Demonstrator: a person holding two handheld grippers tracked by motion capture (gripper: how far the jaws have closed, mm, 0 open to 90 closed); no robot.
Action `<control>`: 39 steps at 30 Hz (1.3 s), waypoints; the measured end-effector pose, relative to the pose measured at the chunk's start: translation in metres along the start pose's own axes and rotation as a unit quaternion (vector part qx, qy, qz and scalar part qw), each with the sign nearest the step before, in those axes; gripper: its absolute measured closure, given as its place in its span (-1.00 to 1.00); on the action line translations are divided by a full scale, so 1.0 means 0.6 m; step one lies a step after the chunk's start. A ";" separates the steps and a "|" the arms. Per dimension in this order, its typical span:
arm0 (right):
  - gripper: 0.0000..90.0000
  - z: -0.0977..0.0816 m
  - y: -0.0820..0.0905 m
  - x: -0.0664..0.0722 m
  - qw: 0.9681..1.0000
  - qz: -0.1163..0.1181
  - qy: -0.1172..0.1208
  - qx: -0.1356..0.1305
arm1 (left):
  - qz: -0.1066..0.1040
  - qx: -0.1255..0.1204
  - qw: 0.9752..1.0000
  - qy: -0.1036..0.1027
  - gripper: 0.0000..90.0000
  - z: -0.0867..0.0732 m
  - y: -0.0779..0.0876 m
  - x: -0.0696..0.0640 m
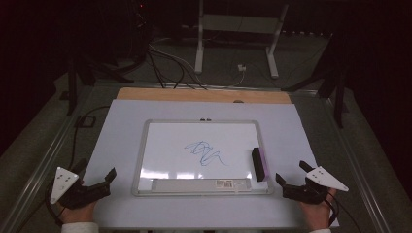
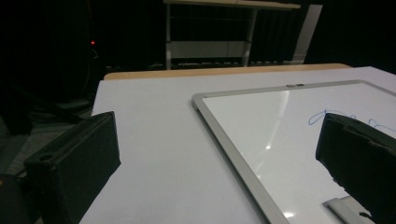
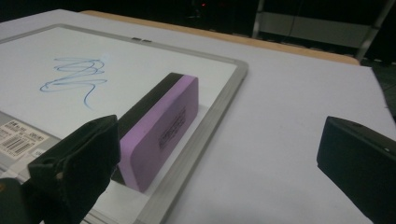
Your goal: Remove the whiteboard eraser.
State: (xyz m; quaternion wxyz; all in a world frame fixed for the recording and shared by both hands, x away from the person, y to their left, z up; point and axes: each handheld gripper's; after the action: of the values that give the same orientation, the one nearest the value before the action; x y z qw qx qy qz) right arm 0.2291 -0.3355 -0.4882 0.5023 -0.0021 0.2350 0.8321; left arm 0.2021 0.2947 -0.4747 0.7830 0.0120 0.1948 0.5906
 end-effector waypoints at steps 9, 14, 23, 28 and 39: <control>-1.00 0.002 0.010 -0.010 1.000 -0.009 -0.022 -0.013 | 0.017 -0.011 1.000 -0.004 -0.99 0.005 0.009 -0.006; -1.00 0.009 0.024 -0.015 0.999 -0.016 -0.040 -0.029 | 0.027 -0.011 1.000 -0.007 -0.99 0.004 0.009 -0.006; -0.99 0.027 0.027 -0.021 0.998 -0.013 -0.043 -0.039 | 0.042 0.007 0.999 -0.016 -0.99 -0.004 0.004 -0.006; -0.99 0.040 0.024 -0.022 0.999 -0.008 -0.037 -0.035 | 0.046 0.014 0.999 -0.012 -0.99 -0.008 0.000 -0.006; -0.99 0.072 0.008 -0.033 0.999 0.005 -0.032 -0.013 | 0.055 0.021 0.998 -0.014 -0.99 -0.013 -0.002 -0.008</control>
State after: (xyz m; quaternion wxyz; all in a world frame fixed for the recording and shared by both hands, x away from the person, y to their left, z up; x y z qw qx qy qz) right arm 0.2451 -0.3370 -0.4431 0.5052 0.0192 0.2083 0.8373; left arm 0.1998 0.2880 -0.4809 0.7517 0.0474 0.1953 0.6282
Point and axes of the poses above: each handheld gripper's, and its own axes: y roughly backward along the jaws, z roughly out of its top, x roughly to its left, and after that the axes turned 14 degrees about y, right-handed
